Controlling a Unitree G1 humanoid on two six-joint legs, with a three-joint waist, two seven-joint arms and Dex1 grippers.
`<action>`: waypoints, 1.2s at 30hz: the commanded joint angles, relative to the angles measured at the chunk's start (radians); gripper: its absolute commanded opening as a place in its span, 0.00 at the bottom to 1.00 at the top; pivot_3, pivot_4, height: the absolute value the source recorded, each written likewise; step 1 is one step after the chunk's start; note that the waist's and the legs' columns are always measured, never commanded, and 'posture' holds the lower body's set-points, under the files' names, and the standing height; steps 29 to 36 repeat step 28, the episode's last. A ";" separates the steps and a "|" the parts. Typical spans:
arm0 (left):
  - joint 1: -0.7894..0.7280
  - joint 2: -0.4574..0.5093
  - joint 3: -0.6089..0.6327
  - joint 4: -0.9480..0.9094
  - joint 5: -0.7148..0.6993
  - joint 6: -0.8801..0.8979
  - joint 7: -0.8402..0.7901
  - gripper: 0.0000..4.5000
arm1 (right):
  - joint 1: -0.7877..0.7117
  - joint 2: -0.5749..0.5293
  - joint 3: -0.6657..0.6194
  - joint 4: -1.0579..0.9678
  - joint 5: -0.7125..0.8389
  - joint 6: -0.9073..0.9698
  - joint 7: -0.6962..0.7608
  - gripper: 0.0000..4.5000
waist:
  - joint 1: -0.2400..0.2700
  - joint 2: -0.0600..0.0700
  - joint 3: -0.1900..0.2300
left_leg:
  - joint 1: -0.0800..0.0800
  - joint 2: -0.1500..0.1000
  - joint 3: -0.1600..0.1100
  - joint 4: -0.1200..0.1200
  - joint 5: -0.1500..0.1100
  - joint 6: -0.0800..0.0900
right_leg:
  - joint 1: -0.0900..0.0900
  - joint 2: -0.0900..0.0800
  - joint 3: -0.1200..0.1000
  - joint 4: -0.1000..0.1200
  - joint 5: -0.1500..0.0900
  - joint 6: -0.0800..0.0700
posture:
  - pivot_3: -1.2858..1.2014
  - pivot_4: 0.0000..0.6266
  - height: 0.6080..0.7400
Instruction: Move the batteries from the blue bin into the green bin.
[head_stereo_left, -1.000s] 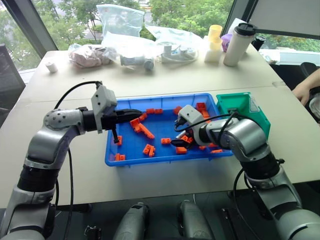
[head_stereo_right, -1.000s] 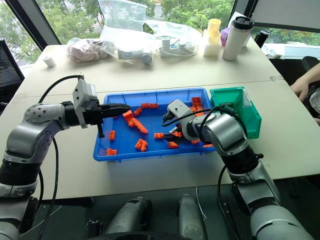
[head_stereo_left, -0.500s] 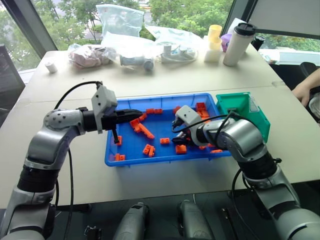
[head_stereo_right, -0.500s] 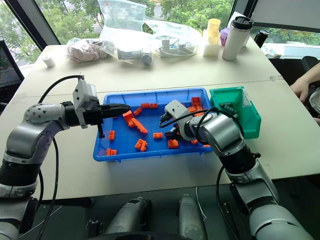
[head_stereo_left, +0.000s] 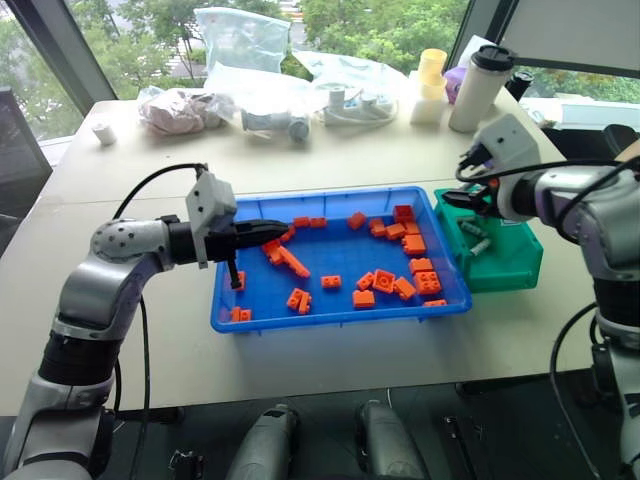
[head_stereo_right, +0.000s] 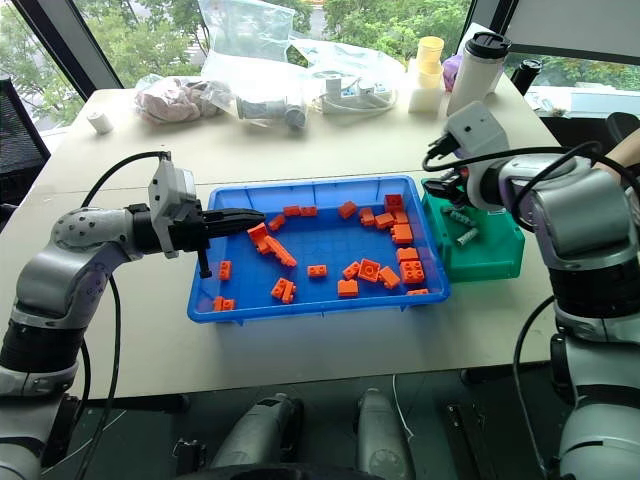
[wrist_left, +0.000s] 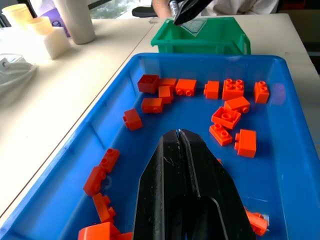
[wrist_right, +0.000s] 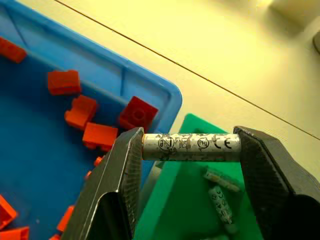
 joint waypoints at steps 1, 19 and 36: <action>-0.033 -0.008 0.016 -0.013 -0.039 0.014 -0.011 0.00 | 0.056 -0.072 -0.057 -0.004 -0.001 -0.040 0.039 0.49 | -0.001 0.000 0.000 | 0.000 0.000 0.000 0.000 0.000 0.000 | 0.000 0.000 0.000 0.000 0.000 0.000 | 0.52 0.24 1.00; -0.045 0.014 0.027 -0.032 -0.083 0.078 -0.045 0.00 | 0.189 -0.187 -0.176 -0.148 0.132 -0.196 0.264 1.00 | 0.001 0.000 0.000 | 0.000 0.000 0.001 0.001 0.000 0.000 | 0.000 0.000 0.001 0.000 0.000 0.000 | 0.52 0.24 1.00; -0.045 0.055 0.045 -0.055 -0.110 0.110 -0.053 0.00 | 0.208 -0.233 -0.184 -0.294 0.274 -0.181 0.393 1.00 | 0.001 0.000 0.000 | 0.000 0.001 0.001 0.001 -0.001 0.001 | 0.001 0.000 0.001 0.000 0.000 0.000 | 0.52 0.24 1.00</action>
